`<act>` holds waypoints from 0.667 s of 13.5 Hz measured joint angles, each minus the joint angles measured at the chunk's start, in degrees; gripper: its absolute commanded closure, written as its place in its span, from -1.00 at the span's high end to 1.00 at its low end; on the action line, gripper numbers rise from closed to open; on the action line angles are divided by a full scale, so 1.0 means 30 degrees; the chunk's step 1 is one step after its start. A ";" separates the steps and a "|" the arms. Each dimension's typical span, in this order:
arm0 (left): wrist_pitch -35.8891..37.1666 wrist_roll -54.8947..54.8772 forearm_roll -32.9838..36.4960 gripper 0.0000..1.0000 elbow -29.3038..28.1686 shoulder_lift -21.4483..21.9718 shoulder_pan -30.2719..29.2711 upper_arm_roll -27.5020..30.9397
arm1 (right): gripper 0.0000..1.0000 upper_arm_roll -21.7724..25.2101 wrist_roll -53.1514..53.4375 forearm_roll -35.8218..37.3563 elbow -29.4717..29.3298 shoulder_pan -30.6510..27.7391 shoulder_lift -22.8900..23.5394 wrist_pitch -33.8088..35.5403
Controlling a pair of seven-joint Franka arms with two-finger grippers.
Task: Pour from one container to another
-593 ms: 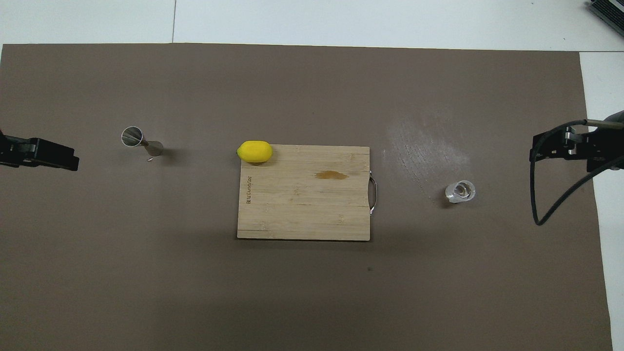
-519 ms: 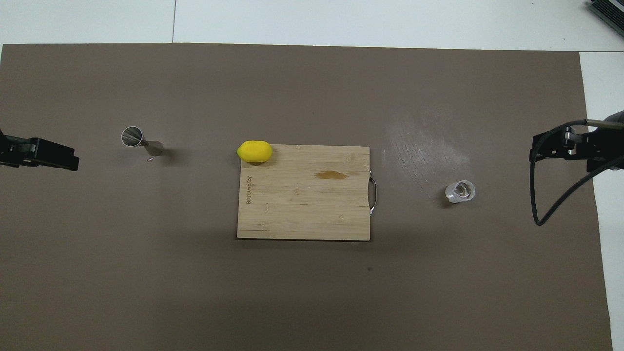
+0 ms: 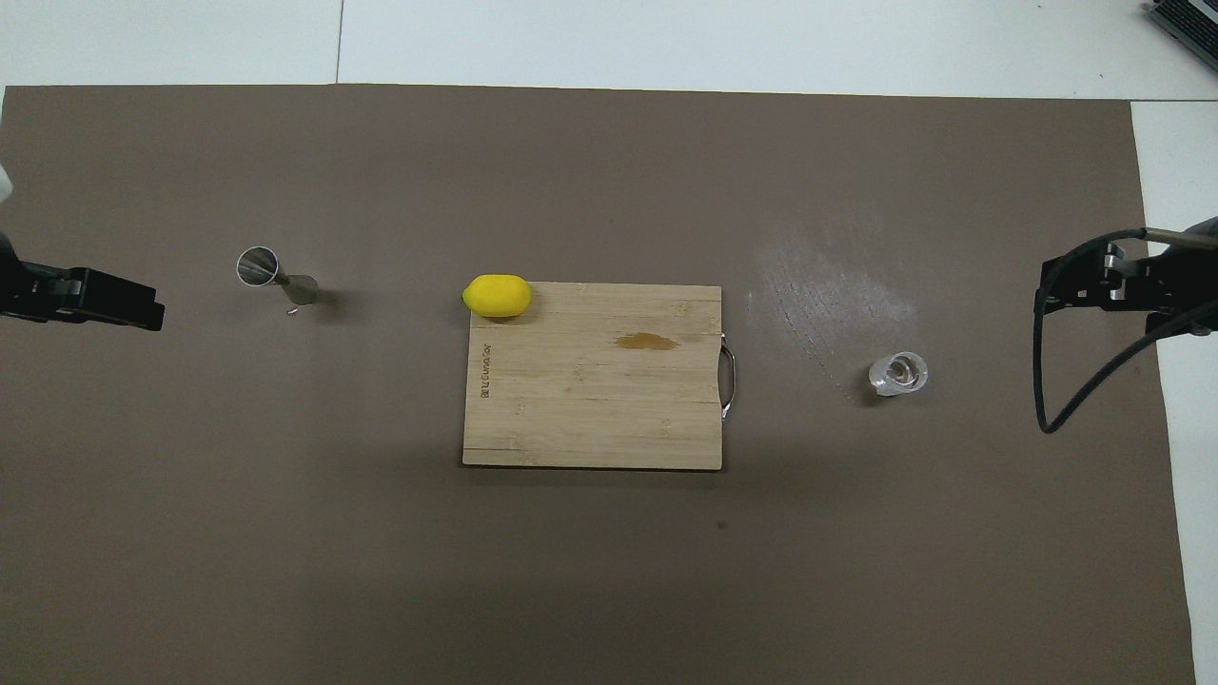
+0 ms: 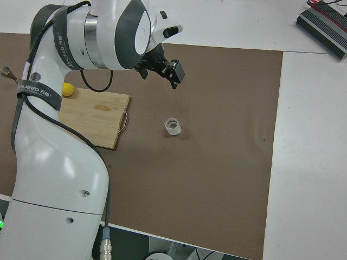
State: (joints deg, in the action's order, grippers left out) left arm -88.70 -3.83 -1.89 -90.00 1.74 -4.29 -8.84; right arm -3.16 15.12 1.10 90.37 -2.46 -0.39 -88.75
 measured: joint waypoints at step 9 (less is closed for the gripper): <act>-0.1141 0.4164 -0.3043 1.00 -0.3264 -0.0213 -0.2224 0.0519 | 1.00 0.0026 0.0141 0.0000 0.0149 -0.0078 0.0000 -0.0356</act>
State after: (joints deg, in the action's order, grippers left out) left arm -92.12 8.66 -11.02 -99.79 1.10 -10.96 -7.29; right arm -3.08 15.54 1.10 90.81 -2.69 -0.39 -89.82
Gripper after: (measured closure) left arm 0.000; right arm 0.000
